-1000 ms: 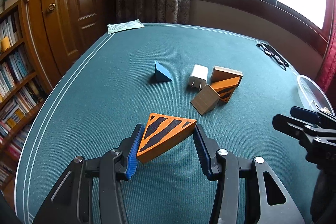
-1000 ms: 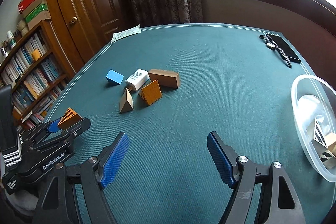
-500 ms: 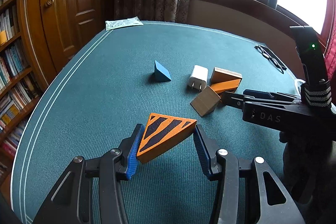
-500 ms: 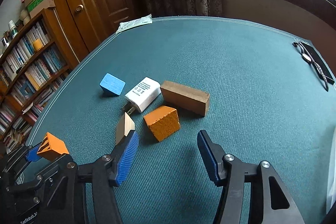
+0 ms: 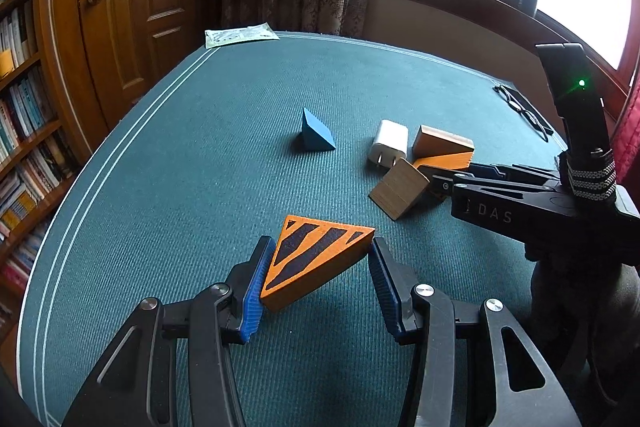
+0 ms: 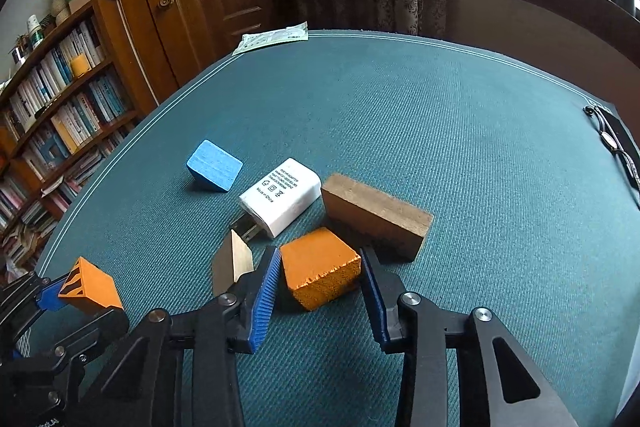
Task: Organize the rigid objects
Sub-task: 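Grasp the orange cube with the right gripper while the left holds the striped triangle, then carry the orange cube into the basin and open the right gripper while the left holds the triangle, then lower the striped triangle into the basin and open the left gripper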
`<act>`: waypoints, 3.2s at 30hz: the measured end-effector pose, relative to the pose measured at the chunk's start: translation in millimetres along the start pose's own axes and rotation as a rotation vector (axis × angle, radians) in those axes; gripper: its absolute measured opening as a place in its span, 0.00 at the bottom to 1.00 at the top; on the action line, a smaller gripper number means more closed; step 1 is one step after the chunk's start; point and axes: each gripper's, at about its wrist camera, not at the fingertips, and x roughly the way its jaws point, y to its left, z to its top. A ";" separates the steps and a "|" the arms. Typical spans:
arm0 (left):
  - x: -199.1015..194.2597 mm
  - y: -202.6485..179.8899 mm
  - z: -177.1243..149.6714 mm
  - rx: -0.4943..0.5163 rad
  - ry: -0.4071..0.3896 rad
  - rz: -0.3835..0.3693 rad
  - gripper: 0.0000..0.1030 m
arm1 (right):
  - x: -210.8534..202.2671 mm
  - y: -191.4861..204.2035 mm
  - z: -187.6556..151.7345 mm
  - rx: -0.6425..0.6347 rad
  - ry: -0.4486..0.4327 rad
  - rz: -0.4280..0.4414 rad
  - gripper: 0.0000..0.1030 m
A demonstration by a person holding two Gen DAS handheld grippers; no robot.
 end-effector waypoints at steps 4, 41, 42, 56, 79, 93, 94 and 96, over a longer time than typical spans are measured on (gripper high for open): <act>0.1 0.1 -0.2 0.001 -0.001 0.003 0.48 | -2.3 2.2 -1.5 -0.002 0.003 -0.001 0.39; -21.7 -64.9 3.8 0.105 -0.038 -0.070 0.48 | -133.6 -107.4 -64.9 0.352 -0.174 -0.122 0.38; -21.7 -68.0 4.4 0.110 -0.039 -0.073 0.48 | -137.4 -112.2 -66.9 0.364 -0.182 -0.130 0.38; -26.1 -97.5 10.6 0.156 -0.048 -0.105 0.48 | -174.0 -175.2 -81.5 0.508 -0.278 -0.283 0.38; -30.1 -161.8 27.9 0.261 -0.073 -0.209 0.48 | -200.5 -231.1 -98.9 0.681 -0.358 -0.444 0.71; -13.9 -262.1 44.8 0.397 -0.056 -0.416 0.48 | -226.7 -237.0 -97.9 0.722 -0.432 -0.450 0.78; -11.9 -269.0 45.6 0.404 -0.055 -0.429 0.48 | -228.2 -237.9 -98.1 0.725 -0.436 -0.450 0.78; -8.4 -282.3 46.2 0.418 -0.055 -0.448 0.48 | -230.2 -239.6 -97.8 0.730 -0.442 -0.452 0.78</act>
